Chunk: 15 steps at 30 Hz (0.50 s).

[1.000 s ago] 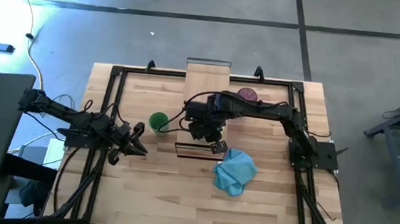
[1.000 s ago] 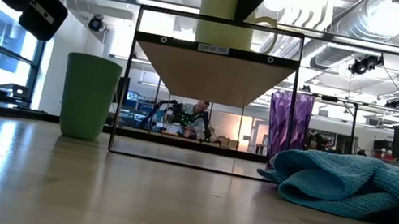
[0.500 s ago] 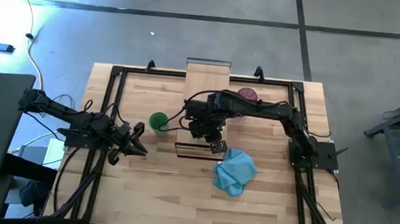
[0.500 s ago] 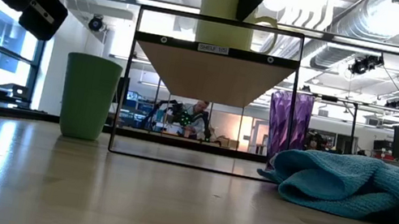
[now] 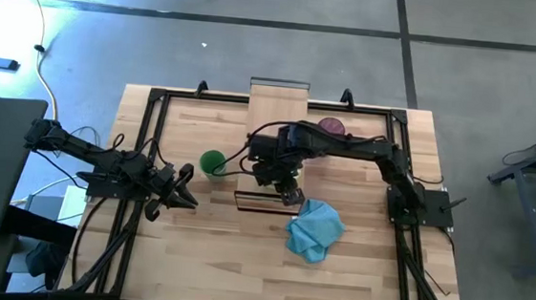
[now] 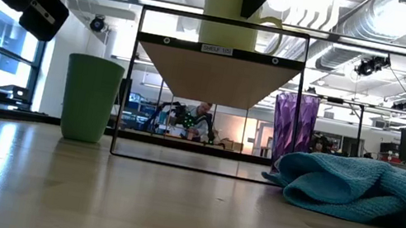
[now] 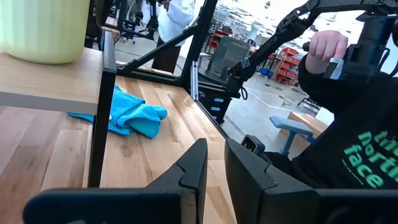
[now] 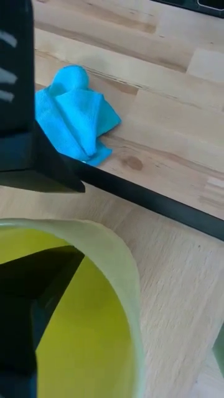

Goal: Stack small to large cups/mugs on shelf
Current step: Put the green cup on the shelf

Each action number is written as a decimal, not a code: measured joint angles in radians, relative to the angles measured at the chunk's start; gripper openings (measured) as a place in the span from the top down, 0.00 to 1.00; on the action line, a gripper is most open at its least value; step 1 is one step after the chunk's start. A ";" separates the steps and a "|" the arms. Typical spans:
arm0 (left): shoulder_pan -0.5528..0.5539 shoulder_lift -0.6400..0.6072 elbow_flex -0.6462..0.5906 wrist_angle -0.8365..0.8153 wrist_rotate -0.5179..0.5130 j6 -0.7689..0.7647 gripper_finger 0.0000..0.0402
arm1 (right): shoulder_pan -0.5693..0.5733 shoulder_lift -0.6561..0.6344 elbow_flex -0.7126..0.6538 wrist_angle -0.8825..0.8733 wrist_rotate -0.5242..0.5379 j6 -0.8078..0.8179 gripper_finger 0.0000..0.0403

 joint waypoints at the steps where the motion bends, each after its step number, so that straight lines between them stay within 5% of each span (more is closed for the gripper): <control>1: 0.000 0.000 0.000 0.000 0.000 0.000 0.88 | 0.000 -0.006 0.000 0.002 0.004 0.000 0.65; 15: 0.000 0.000 0.000 -0.001 0.000 0.008 0.88 | 0.058 -0.162 0.001 0.078 0.064 0.016 0.65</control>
